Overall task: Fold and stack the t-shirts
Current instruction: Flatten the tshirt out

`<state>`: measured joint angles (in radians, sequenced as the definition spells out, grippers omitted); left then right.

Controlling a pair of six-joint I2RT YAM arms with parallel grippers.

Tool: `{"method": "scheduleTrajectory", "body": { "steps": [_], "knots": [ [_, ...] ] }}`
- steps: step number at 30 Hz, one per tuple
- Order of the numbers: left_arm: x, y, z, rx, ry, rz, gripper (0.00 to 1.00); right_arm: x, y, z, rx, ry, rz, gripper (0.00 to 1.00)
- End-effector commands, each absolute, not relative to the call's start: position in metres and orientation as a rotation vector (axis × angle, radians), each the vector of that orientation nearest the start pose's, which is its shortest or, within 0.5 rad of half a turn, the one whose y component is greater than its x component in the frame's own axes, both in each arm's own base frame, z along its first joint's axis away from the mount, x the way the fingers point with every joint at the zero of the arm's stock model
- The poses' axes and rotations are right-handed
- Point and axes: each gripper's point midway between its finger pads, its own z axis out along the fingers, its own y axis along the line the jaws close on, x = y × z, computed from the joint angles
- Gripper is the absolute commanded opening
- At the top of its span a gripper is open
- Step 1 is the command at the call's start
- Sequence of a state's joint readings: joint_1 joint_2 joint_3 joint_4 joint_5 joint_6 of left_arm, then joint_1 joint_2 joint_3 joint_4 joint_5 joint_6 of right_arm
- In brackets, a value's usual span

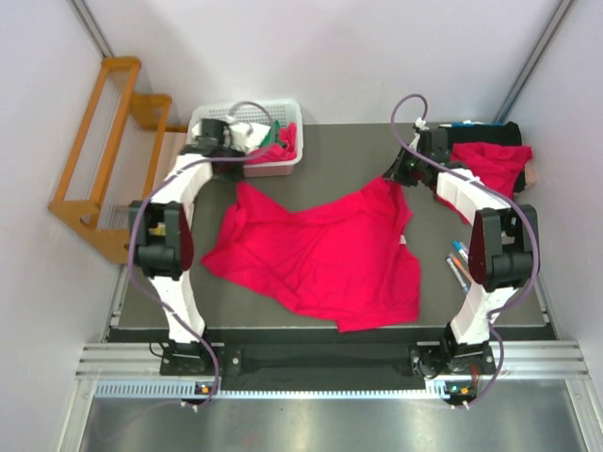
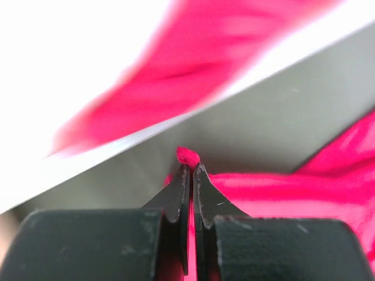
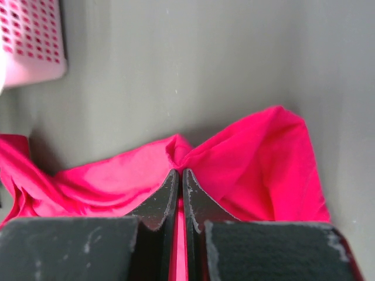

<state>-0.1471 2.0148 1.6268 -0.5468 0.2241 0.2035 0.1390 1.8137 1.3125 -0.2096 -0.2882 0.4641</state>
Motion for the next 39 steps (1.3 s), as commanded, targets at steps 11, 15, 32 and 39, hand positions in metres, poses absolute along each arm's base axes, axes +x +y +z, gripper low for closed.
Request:
{"method": "scheduleTrajectory", "body": {
  "steps": [11, 15, 32, 39],
  "knots": [
    [0.465, 0.022, 0.256, 0.200, 2.139, -0.177, 0.00, 0.470, 0.105, 0.208, 0.243, 2.092, 0.655, 0.00],
    [0.451, 0.020, 0.282, 0.211, 2.093, -0.167, 0.00, 0.460, 0.106, 0.231, 0.227, 2.046, 0.669, 0.00],
    [0.279, -0.013, 0.470, 0.349, 1.673, -0.042, 0.00, 0.248, 0.098, 0.422, 0.062, 1.511, 0.741, 0.00],
    [0.186, -0.010, 0.480, 0.363, 1.557, 0.139, 0.00, 0.147, 0.069, 0.472, 0.053, 1.296, 0.620, 0.00]
  ]
}}
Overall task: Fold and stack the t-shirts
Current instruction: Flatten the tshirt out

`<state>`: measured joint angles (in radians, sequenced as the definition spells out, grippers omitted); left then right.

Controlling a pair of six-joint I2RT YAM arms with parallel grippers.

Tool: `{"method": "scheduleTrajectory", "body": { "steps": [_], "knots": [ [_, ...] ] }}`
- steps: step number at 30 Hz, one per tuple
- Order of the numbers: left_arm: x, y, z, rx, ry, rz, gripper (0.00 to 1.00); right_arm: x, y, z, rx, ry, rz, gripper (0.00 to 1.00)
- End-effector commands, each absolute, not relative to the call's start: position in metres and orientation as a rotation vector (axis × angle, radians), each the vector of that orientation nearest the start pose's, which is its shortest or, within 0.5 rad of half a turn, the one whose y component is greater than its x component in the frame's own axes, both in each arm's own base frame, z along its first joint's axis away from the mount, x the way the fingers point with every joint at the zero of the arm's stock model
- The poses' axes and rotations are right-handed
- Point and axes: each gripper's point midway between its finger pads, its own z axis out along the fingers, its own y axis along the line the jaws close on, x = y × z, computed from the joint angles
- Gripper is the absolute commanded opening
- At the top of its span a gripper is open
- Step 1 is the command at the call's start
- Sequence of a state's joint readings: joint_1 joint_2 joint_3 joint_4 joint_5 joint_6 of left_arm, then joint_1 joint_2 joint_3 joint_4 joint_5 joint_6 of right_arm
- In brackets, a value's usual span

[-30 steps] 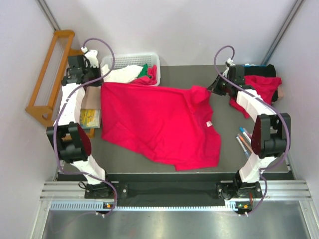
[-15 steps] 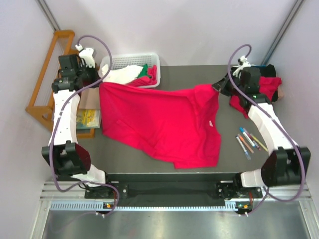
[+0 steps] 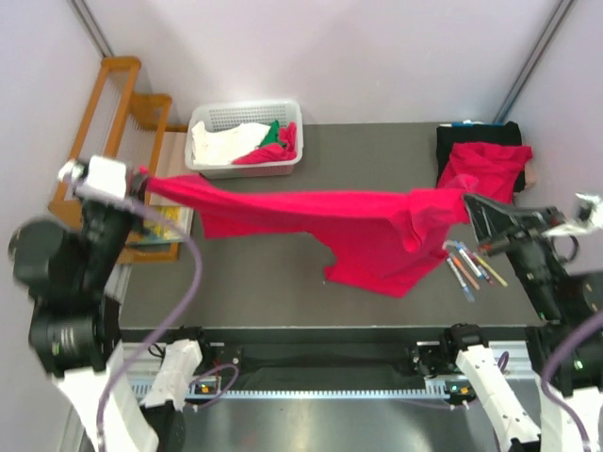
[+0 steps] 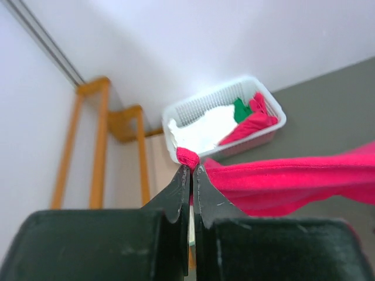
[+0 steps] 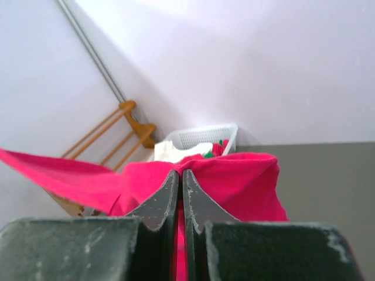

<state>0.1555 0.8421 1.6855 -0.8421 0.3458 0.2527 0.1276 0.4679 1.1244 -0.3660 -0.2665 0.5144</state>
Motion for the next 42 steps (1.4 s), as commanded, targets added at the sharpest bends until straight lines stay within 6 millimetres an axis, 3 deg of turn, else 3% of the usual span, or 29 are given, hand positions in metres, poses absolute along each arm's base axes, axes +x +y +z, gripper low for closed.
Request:
{"method": "scheduleTrajectory", "body": {
  "steps": [1, 6, 9, 13, 16, 19, 22, 23, 24, 26, 27, 29, 30, 31, 33, 34, 36, 38, 39, 41, 42],
  "knots": [
    [0.179, -0.010, 0.480, 0.368, 1.549, 0.148, 0.00, 0.126, 0.063, 0.494, 0.045, 1.227, 0.622, 0.00],
    [0.157, -0.007, 0.494, 0.320, 1.491, 0.183, 0.00, 0.073, 0.052, 0.543, 0.004, 1.086, 0.619, 0.00],
    [0.138, -0.012, 0.520, 0.297, 1.416, 0.174, 0.00, 0.031, 0.042, 0.575, -0.020, 0.972, 0.619, 0.00],
    [0.122, -0.015, 0.558, 0.291, 1.323, 0.181, 0.00, -0.002, 0.034, 0.596, -0.042, 0.891, 0.632, 0.00],
    [0.111, -0.021, 0.569, 0.318, 1.258, 0.184, 0.00, -0.004, 0.033, 0.593, -0.042, 0.894, 0.636, 0.00],
    [0.130, -0.015, 0.552, 0.285, 1.322, 0.169, 0.00, 0.026, 0.035, 0.571, -0.010, 0.974, 0.627, 0.00],
    [0.158, -0.011, 0.514, 0.281, 1.435, 0.140, 0.00, 0.070, 0.044, 0.537, 0.018, 1.099, 0.608, 0.00],
    [0.174, -0.012, 0.491, 0.296, 1.487, 0.111, 0.00, 0.081, 0.045, 0.529, 0.031, 1.128, 0.600, 0.00],
    [0.180, -0.012, 0.481, 0.305, 1.504, 0.104, 0.00, 0.103, 0.049, 0.511, 0.049, 1.194, 0.592, 0.00],
    [0.198, -0.010, 0.455, 0.306, 1.550, 0.089, 0.00, 0.123, 0.053, 0.498, 0.067, 1.230, 0.587, 0.00],
    [0.206, -0.010, 0.445, 0.315, 1.571, 0.083, 0.00, 0.142, 0.058, 0.480, 0.079, 1.284, 0.585, 0.00],
    [0.228, -0.007, 0.416, 0.316, 1.652, 0.060, 0.00, 0.162, 0.058, 0.472, 0.109, 1.294, 0.567, 0.00],
    [0.238, -0.006, 0.409, 0.320, 1.668, 0.057, 0.00, 0.181, 0.062, 0.455, 0.118, 1.345, 0.551, 0.00],
    [0.255, -0.002, 0.387, 0.311, 1.726, 0.047, 0.00, 0.190, 0.060, 0.455, 0.135, 1.335, 0.536, 0.00],
    [0.274, 0.004, 0.377, 0.304, 1.731, 0.063, 0.00, 0.216, 0.064, 0.436, 0.146, 1.391, 0.506, 0.00],
    [0.288, 0.007, 0.358, 0.301, 1.777, 0.058, 0.00, 0.226, 0.062, 0.436, 0.154, 1.379, 0.486, 0.00],
    [0.306, 0.011, 0.353, 0.301, 1.774, 0.065, 0.00, 0.255, 0.065, 0.417, 0.157, 1.441, 0.436, 0.00],
    [0.329, 0.013, 0.338, 0.299, 1.826, 0.044, 0.00, 0.274, 0.066, 0.413, 0.157, 1.450, 0.406, 0.00],
    [0.343, 0.013, 0.322, 0.310, 1.872, 0.025, 0.00, 0.292, 0.070, 0.401, 0.160, 1.492, 0.392, 0.00],
    [0.362, 0.017, 0.321, 0.301, 1.871, 0.027, 0.00, 0.311, 0.072, 0.399, 0.176, 1.497, 0.401, 0.00],
    [0.376, 0.019, 0.307, 0.299, 1.912, 0.018, 0.00, 0.330, 0.068, 0.386, 0.206, 1.534, 0.388, 0.00]
  ]
}}
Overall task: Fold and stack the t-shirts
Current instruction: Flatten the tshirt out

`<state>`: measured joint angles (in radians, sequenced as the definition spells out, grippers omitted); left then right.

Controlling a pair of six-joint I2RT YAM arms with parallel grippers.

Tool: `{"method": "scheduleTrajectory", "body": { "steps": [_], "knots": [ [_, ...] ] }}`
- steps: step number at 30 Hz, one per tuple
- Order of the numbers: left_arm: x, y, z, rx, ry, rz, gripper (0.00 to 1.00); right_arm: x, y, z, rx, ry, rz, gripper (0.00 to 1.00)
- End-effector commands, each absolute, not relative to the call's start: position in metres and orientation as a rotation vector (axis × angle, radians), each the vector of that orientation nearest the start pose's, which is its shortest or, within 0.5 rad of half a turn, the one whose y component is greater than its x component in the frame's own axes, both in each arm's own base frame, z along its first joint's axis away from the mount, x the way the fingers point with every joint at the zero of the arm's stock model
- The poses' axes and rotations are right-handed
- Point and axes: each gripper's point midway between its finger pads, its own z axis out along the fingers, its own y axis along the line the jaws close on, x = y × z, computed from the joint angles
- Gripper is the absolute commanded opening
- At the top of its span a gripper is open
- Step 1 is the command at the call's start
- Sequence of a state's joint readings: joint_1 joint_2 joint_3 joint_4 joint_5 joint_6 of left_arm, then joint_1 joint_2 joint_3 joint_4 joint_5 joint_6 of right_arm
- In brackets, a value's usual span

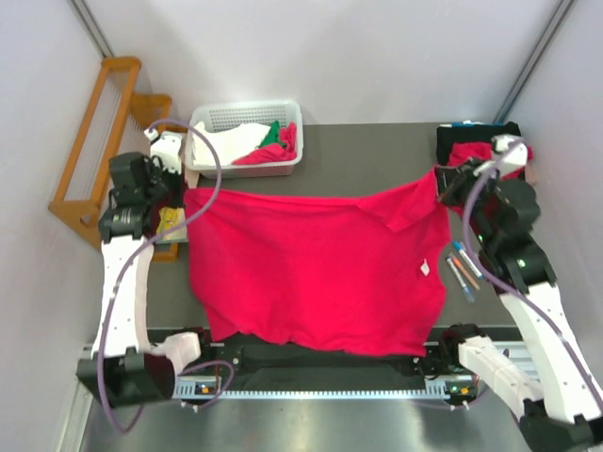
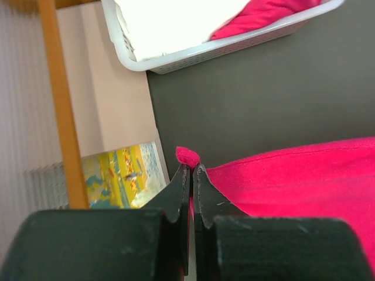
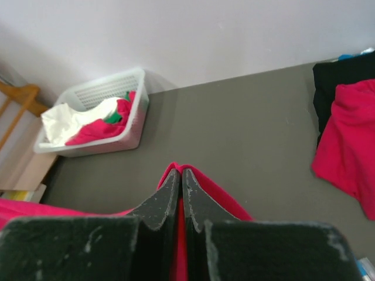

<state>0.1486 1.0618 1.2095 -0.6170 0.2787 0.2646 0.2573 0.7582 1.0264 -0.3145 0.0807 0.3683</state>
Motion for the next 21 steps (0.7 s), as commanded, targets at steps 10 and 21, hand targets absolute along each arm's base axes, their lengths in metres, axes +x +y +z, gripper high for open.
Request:
{"method": "scheduleTrajectory", "body": {
  "steps": [10, 21],
  "knots": [
    [0.466, 0.036, 0.238, 0.269, 2.073, 0.034, 0.00, 0.430, 0.051, 0.319, 0.346, 1.672, 0.525, 0.00],
    [0.522, 0.036, 0.207, 0.250, 2.129, 0.058, 0.00, 0.507, 0.039, 0.265, 0.418, 1.794, 0.552, 0.00]
  ]
}}
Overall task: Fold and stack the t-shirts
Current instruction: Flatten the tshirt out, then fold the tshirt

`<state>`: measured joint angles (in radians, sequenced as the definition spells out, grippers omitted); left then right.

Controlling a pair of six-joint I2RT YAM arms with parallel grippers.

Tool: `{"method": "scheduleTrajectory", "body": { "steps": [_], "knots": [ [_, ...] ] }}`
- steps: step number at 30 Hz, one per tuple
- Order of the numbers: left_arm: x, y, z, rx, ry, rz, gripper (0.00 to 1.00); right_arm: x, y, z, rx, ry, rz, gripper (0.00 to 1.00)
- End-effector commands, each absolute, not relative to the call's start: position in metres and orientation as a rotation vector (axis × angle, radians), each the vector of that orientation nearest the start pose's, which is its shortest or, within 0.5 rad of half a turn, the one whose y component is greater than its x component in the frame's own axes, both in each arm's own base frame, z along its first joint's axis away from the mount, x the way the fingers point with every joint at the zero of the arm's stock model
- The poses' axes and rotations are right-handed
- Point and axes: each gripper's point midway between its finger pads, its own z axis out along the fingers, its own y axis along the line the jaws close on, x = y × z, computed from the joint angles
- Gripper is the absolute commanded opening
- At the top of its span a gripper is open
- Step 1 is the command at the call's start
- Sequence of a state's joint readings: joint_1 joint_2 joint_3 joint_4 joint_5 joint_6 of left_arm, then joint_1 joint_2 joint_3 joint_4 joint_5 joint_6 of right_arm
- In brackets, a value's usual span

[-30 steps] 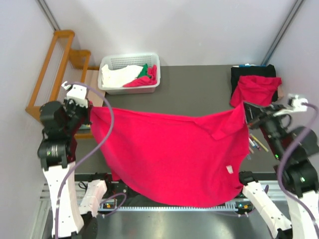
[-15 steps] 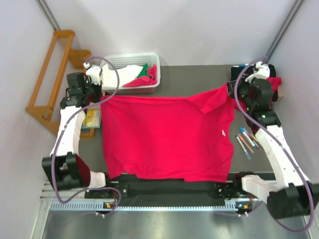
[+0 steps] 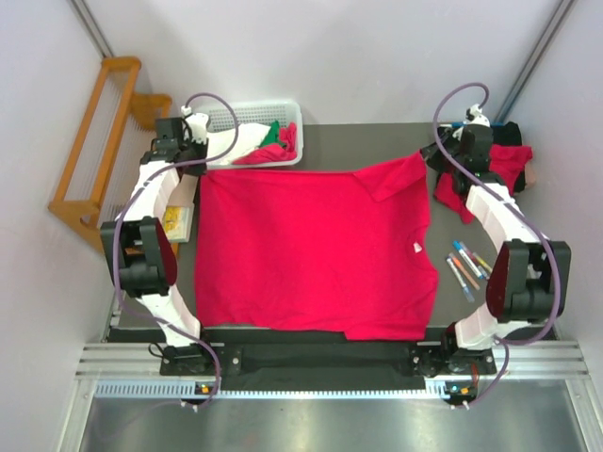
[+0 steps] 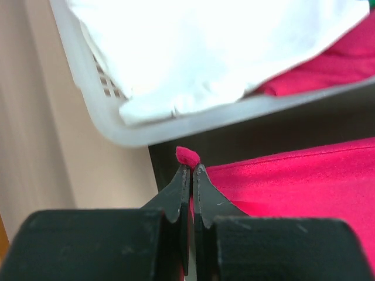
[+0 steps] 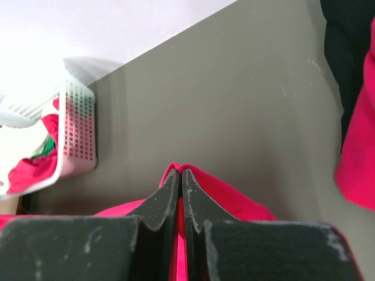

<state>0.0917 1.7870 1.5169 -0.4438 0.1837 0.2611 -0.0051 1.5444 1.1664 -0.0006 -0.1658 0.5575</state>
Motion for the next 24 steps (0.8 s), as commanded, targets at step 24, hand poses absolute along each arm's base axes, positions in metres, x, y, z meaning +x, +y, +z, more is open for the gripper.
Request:
{"method": "scheduleTrajectory", "body": {
  "steps": [24],
  "knots": [
    [0.423, -0.019, 0.246, 0.460, 2.113, -0.082, 0.00, 0.389, 0.059, 0.202, 0.517, 2.063, 0.599, 0.00]
  ]
}}
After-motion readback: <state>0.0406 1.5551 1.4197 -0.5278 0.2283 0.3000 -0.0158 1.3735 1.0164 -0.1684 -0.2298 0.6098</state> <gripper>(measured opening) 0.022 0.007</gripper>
